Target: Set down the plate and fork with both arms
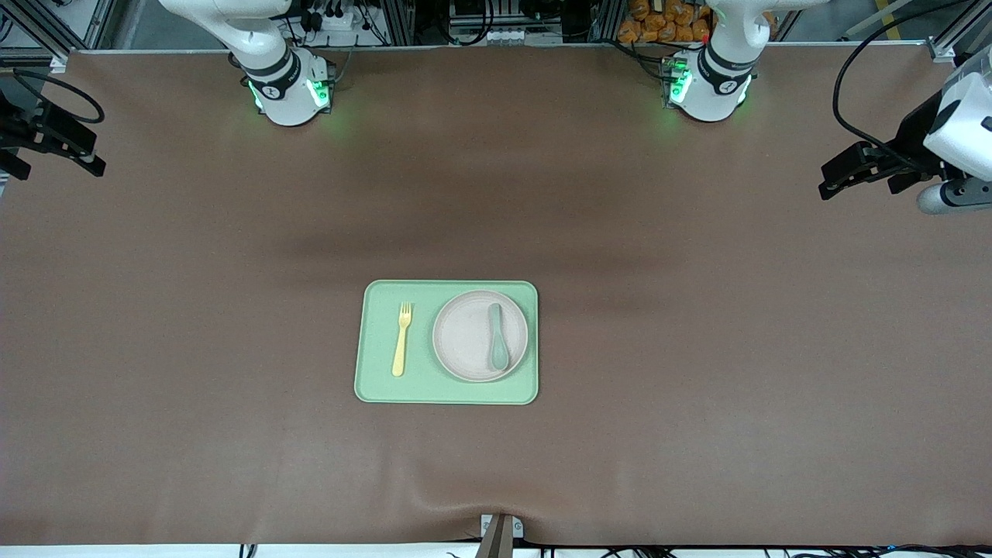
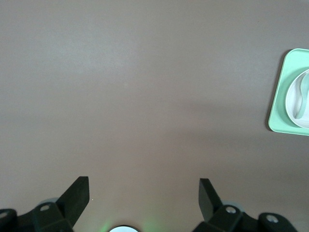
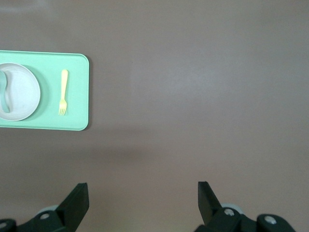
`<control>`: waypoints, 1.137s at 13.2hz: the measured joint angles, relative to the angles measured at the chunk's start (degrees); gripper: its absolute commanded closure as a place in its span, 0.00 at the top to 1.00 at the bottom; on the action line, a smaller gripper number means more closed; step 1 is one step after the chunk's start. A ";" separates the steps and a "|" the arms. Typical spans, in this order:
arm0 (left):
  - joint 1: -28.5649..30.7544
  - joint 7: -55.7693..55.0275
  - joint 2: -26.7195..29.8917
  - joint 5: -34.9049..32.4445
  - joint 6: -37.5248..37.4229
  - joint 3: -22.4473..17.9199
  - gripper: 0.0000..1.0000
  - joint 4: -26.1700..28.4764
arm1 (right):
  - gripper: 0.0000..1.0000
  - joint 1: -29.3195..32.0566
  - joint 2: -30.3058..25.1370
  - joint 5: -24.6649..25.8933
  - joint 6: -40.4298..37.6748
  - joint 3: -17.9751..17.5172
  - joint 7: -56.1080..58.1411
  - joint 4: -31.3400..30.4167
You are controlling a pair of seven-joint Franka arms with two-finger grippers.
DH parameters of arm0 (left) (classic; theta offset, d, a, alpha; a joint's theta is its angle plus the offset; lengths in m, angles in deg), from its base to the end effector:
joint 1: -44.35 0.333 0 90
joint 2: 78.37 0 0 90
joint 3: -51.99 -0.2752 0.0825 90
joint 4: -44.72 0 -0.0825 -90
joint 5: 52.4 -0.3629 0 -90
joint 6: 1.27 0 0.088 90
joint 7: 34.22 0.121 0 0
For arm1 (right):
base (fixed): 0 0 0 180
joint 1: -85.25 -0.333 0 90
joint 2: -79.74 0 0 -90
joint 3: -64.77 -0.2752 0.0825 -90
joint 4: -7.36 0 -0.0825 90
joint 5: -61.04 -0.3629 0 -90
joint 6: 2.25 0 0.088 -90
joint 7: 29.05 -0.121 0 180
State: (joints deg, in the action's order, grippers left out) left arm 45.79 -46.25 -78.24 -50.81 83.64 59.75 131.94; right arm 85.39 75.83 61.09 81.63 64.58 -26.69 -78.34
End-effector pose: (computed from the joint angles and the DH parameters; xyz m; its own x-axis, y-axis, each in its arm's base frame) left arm 0.5199 -0.0612 0.5850 0.9944 0.0971 -0.0429 0.0980 -0.9950 0.0189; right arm 0.5033 0.0004 0.6290 0.9985 0.0420 0.0364 0.0419 -0.9991 0.0026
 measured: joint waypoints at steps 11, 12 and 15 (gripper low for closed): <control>1.10 0.00 1.02 0.00 -0.06 -0.31 1.00 -0.23 | 1.00 0.32 0.01 0.26 0.26 0.50 0.00 0.10; 1.10 0.00 1.39 0.00 -0.12 -0.22 1.00 -0.05 | 1.00 0.31 0.01 0.26 0.37 0.49 0.00 0.10; 1.10 0.00 1.84 0.00 -0.48 -0.14 1.00 0.01 | 1.00 0.30 0.01 0.26 0.58 0.48 0.00 0.10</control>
State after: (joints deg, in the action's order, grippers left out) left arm 46.90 -46.25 -76.40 -50.81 83.16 59.61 131.95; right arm 85.69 75.84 61.35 82.20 65.06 -26.69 -78.23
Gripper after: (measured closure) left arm 0.000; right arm 0.000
